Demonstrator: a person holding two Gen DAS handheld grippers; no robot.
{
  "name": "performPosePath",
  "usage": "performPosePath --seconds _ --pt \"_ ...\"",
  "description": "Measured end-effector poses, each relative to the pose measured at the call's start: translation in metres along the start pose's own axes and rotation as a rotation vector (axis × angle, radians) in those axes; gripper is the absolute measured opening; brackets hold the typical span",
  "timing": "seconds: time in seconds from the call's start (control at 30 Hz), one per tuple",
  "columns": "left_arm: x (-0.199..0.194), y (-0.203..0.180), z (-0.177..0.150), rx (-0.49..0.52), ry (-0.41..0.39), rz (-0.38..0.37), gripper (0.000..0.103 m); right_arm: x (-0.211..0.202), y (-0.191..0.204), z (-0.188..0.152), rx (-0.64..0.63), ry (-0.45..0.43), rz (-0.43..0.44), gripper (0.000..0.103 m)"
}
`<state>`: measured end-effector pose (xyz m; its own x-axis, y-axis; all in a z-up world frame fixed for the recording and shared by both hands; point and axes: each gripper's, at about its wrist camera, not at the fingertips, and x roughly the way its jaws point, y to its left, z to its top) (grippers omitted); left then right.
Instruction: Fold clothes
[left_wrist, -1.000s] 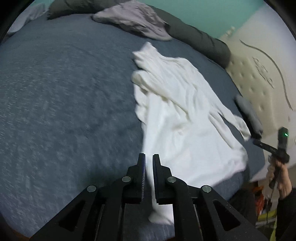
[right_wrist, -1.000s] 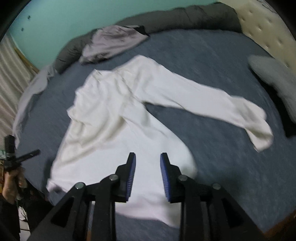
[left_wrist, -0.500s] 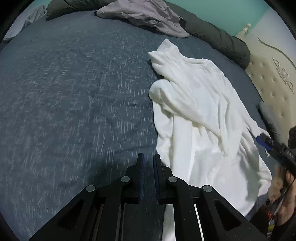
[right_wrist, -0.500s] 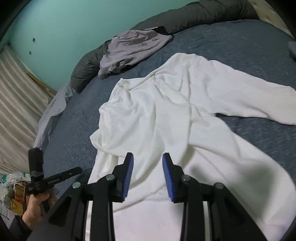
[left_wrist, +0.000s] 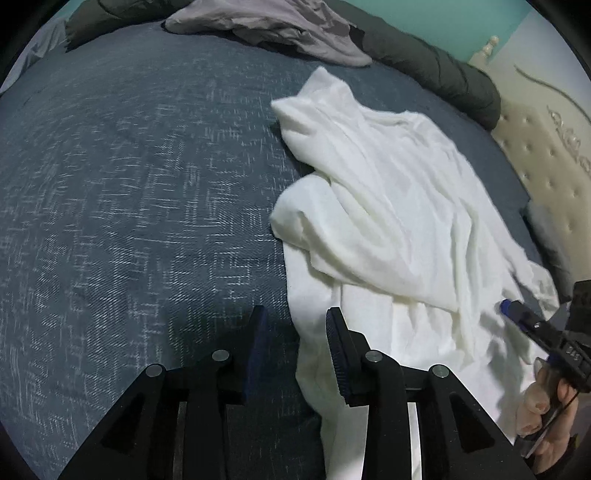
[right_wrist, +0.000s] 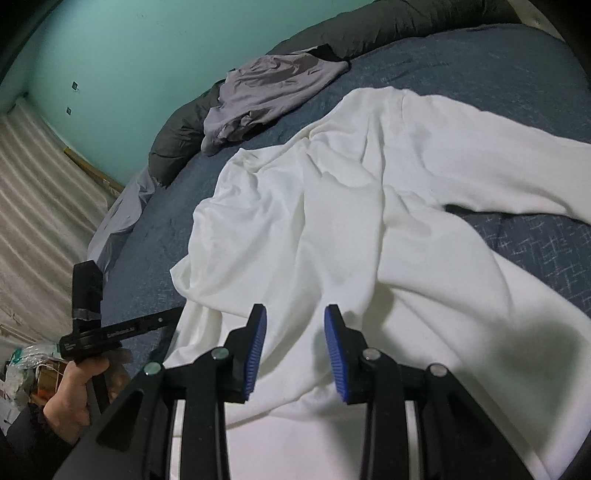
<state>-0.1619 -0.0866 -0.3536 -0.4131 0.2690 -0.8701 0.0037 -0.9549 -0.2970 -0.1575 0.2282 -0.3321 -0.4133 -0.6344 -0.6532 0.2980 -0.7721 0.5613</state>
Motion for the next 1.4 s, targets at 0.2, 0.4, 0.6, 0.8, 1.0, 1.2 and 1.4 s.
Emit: performPosePath --seconds 0.2,0.4,0.6,0.8,1.0,1.2,1.4 --pt "0.006 -0.002 0.003 0.008 0.0 -0.004 0.035 -0.002 -0.007 0.001 0.01 -0.019 0.008 0.032" --pt "0.004 -0.015 0.001 0.057 0.0 0.001 0.002 -0.005 -0.004 0.005 0.016 -0.035 0.024 0.032" --pt "-0.028 -0.012 0.011 0.082 -0.06 0.04 0.002 -0.003 0.0 0.005 0.007 -0.034 0.029 0.032" --pt "-0.075 0.001 0.025 0.09 -0.14 0.115 0.002 -0.006 -0.002 0.006 0.015 -0.043 0.034 0.032" --pt "-0.123 0.031 0.048 0.075 -0.221 0.246 0.002 -0.008 -0.002 0.006 0.018 -0.049 0.039 0.032" --pt "-0.154 0.04 0.078 0.094 -0.282 0.348 0.002 -0.006 0.001 0.007 0.015 -0.045 0.039 0.032" --pt "-0.107 0.035 0.07 0.077 -0.164 0.288 0.004 -0.003 0.002 0.006 0.011 -0.038 0.043 0.032"
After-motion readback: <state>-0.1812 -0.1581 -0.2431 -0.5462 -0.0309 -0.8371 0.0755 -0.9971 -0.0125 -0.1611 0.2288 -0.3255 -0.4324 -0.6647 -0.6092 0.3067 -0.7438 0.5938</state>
